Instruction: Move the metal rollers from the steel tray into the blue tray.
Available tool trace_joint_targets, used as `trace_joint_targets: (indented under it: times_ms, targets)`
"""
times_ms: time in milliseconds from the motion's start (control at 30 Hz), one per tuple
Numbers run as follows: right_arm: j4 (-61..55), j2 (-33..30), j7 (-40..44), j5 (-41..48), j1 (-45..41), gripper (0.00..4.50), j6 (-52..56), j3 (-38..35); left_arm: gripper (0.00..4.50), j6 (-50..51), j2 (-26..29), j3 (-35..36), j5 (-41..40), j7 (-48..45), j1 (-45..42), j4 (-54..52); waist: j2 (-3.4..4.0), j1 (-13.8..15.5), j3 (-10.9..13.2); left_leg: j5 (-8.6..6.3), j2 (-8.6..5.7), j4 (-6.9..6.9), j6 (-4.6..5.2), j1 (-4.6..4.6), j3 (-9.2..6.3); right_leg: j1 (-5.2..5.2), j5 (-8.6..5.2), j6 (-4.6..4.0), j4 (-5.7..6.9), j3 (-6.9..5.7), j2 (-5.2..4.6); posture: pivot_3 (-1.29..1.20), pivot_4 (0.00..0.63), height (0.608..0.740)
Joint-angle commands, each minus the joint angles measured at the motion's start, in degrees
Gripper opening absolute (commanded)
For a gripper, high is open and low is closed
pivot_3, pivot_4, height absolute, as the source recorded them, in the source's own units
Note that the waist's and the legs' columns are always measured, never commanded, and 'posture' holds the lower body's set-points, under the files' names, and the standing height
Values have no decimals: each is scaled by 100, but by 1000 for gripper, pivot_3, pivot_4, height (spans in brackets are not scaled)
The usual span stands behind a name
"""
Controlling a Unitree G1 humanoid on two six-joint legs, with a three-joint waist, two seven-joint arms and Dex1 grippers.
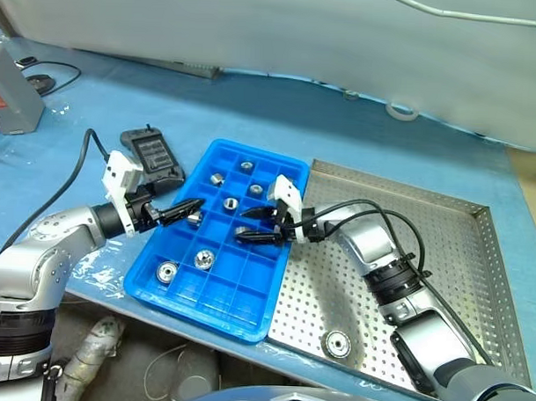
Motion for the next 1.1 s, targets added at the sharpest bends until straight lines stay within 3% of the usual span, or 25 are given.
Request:
trace_joint_targets:
  times_ms: [33,167,300,467,600,767,867,1100]
  targets:
    - [-204,-53,-46,118,-37,3732,275,-213,4500,-234,27,-51,39,-149,-225,77,0,3,0,1,1,-1,-1,1,0,0,0,0,0,0,2,121,150,740]
    - [-872,-536,1,448,35,3732,569,-797,4500,-320,-27,-210,36,-307,-389,186,1,13,1,1,0,0,-3,0,0,1,0,0,1,4,3,76,150,740]
    - [-2220,-1827,632,1338,601,3732,1505,-1553,4500,-466,-179,-521,99,-531,-610,379,-2,86,-1,-2,-8,2,4,-2,1,9,0,0,-6,13,3,24,150,740]
    - [-3717,-3343,945,2083,2450,3732,2272,-2446,4500,-715,-518,-993,263,-856,-913,815,6,60,4,-6,2,-3,8,25,12,33,-1,1,-18,23,5,-42,150,740]
    - [-4327,-3954,921,1880,4270,3732,2022,-3098,4500,-917,-730,-1422,469,-1185,-1141,1100,12,-7,7,-19,9,-12,20,56,15,60,-17,25,-43,24,4,-117,150,740]
    - [-4727,-3601,111,1994,5345,3732,2187,-3724,4500,-950,-1007,-1666,586,-1240,-1467,1268,5,-145,4,-28,13,-22,1,75,15,71,-39,63,-46,26,5,-159,150,740]
    - [-4833,-3573,85,2037,5651,3732,2107,-3859,4500,-914,-1060,-1695,598,-1261,-1501,1252,3,-235,2,-28,11,-22,1,73,15,71,-37,61,-48,27,5,-170,150,740]
    - [-4506,-3462,39,1959,5514,3732,1700,-3538,4500,-808,-1060,-1629,547,-1172,-1466,1158,0,-312,1,-19,11,-38,20,58,15,57,-29,46,-58,22,5,-158,150,740]
